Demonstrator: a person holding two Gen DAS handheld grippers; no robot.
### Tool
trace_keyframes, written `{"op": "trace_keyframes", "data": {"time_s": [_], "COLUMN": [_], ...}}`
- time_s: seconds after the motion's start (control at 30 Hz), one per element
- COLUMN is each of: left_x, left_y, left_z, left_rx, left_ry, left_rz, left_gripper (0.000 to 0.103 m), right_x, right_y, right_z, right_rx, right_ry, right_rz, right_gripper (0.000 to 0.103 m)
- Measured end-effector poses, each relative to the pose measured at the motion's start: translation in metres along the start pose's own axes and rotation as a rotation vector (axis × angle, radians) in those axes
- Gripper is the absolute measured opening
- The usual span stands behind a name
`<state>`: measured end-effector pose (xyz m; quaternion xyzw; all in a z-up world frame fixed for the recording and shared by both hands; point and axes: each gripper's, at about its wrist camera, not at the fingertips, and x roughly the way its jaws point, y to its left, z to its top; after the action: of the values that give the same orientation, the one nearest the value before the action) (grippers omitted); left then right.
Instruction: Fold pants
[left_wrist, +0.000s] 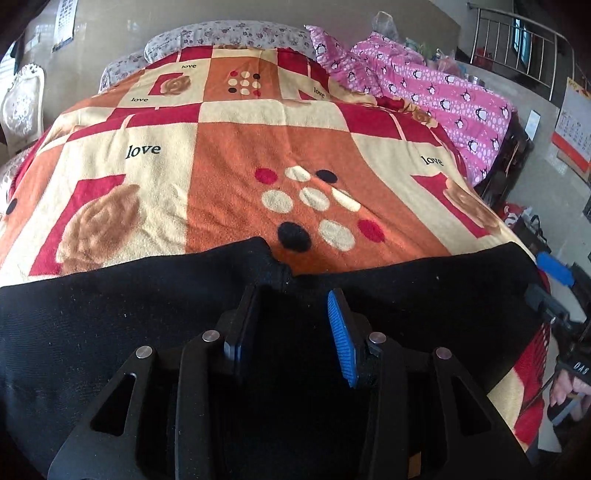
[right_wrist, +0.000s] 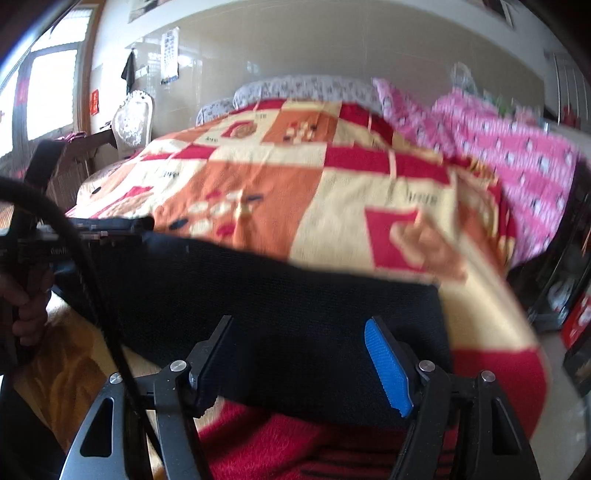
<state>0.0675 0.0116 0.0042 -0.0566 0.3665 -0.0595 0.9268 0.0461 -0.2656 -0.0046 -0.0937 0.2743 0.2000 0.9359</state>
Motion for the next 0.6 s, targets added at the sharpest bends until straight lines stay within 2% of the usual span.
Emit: {"op": "trace_keyframes", "data": {"time_s": [0.07,0.1,0.17,0.23,0.3,0.37,0.47,0.6], "left_x": [-0.001,-0.003,-0.005,-0.009,-0.010,-0.010,-0.011,-0.011], "left_y": [-0.002,-0.003,0.000,0.002,0.007,0.011,0.012,0.013], "left_z": [-0.002,-0.004,-0.005,-0.010,-0.010,-0.009,-0.009,-0.010], "left_rx": [-0.004,-0.009,-0.025,-0.049,-0.074,-0.095,-0.108,-0.112], "left_ry": [-0.004,-0.006,-0.012,-0.018,-0.020,-0.020,-0.021,-0.022], "left_rz": [-0.005,-0.009,-0.027,-0.053,-0.080,-0.102,-0.116,-0.123], "left_gripper": [0.038,0.038,0.038,0.038,0.038,0.038,0.038,0.038], "right_x": [-0.009,-0.004,0.021,0.050,0.045,0.038,0.011,-0.010], "right_y": [0.003,0.002,-0.009,-0.031,-0.047,-0.052,-0.058,-0.047], "right_z": [0.016,0.022,0.025,0.016,0.013,0.019,0.020,0.003], "right_rx": [-0.051,-0.065,-0.042,0.061,0.135,0.172,0.237,0.255], "right_ry": [-0.081,-0.070,0.033,0.163,0.118,0.155,0.091,0.090], "right_rz": [-0.034,-0.027,-0.010,0.017,0.064,0.045,0.095,0.122], "right_gripper": [0.076,0.080,0.080,0.082,0.078,0.069,0.069,0.069]}}
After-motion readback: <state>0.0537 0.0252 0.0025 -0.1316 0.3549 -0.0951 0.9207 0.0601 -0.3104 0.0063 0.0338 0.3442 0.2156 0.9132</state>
